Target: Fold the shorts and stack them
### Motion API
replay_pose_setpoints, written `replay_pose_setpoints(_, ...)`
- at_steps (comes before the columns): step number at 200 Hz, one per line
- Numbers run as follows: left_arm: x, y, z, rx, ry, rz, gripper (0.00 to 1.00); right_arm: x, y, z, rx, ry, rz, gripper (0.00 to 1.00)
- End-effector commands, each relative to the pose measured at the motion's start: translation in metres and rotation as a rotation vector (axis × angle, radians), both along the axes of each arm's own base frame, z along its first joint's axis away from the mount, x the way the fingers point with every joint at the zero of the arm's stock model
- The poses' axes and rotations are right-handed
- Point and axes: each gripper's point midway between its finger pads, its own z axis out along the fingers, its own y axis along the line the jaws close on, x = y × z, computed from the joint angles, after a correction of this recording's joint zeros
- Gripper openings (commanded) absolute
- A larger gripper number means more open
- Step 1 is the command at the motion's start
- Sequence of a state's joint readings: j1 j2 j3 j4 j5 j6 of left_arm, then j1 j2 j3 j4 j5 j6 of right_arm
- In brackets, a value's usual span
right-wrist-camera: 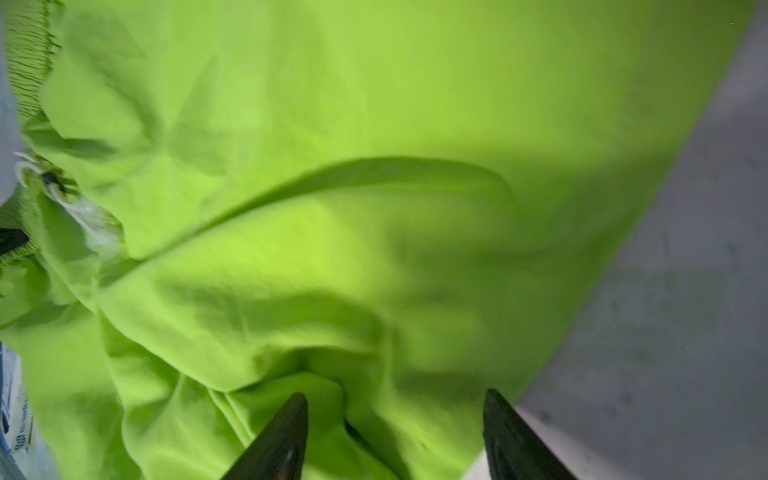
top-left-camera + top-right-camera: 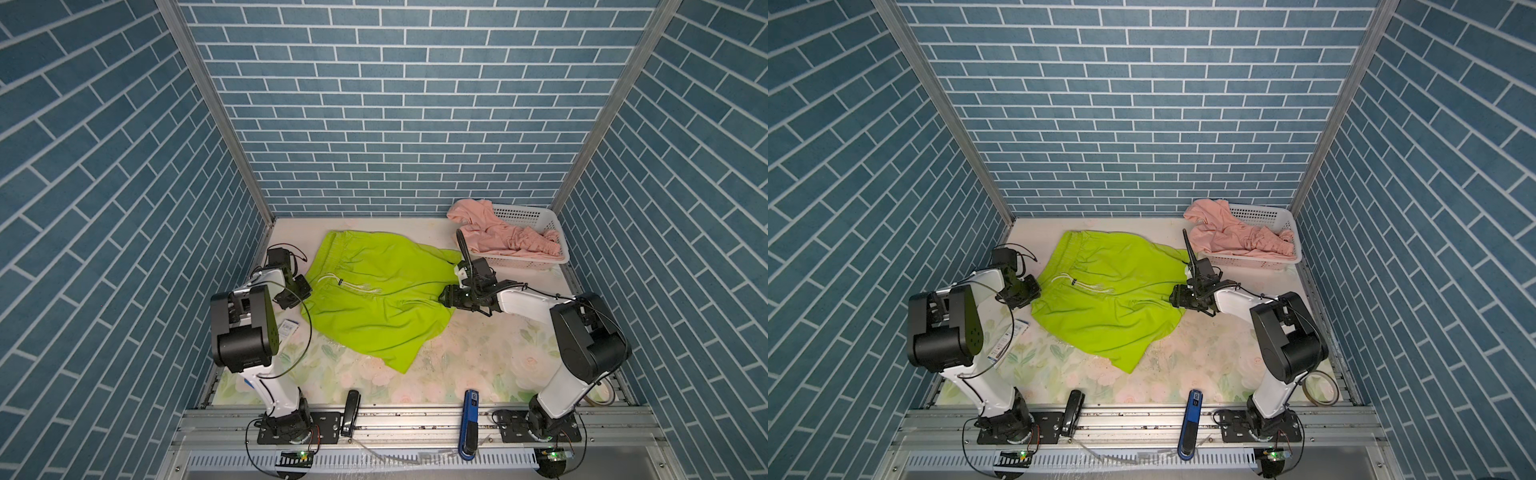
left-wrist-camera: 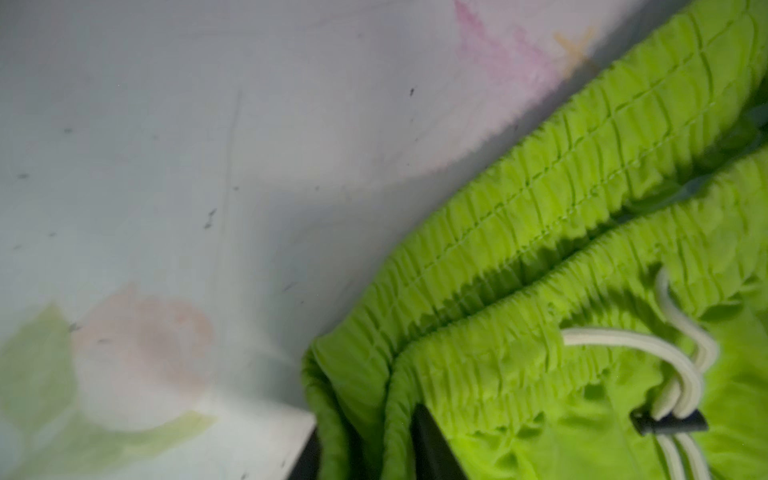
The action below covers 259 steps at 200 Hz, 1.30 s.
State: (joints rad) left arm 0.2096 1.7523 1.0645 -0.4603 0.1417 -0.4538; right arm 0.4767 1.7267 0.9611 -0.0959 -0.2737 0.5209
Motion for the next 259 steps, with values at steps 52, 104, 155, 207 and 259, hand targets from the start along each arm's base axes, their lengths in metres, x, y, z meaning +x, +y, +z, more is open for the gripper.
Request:
replay_pose_setpoints(52, 0.044, -0.031, 0.087, 0.206, -0.119, -0.198, 1.0, 0.035, -0.028, 0.016, -0.036, -0.058, -0.032, 0.67)
replay_pose_setpoints(104, 0.119, -0.086, 0.073, 0.303, -0.108, -0.434, 1.0, 0.04, -0.045, 0.005, -0.114, -0.035, -0.08, 0.67)
replay_pose_setpoints(155, 0.155, -0.083, 0.037, 0.352, -0.043, -0.489, 0.98, 0.038, -0.056, 0.007, -0.157, -0.037, -0.104, 0.68)
replay_pose_setpoints(207, 0.173, -0.075, 0.01, 0.353, 0.021, -0.493, 0.69, 0.041, -0.059, -0.007, -0.183, 0.003, -0.116, 0.68)
replay_pose_setpoints(259, 0.17, -0.047, -0.005, 0.299, 0.065, -0.429, 0.0, 0.06, -0.036, -0.02, -0.109, 0.028, -0.099, 0.67)
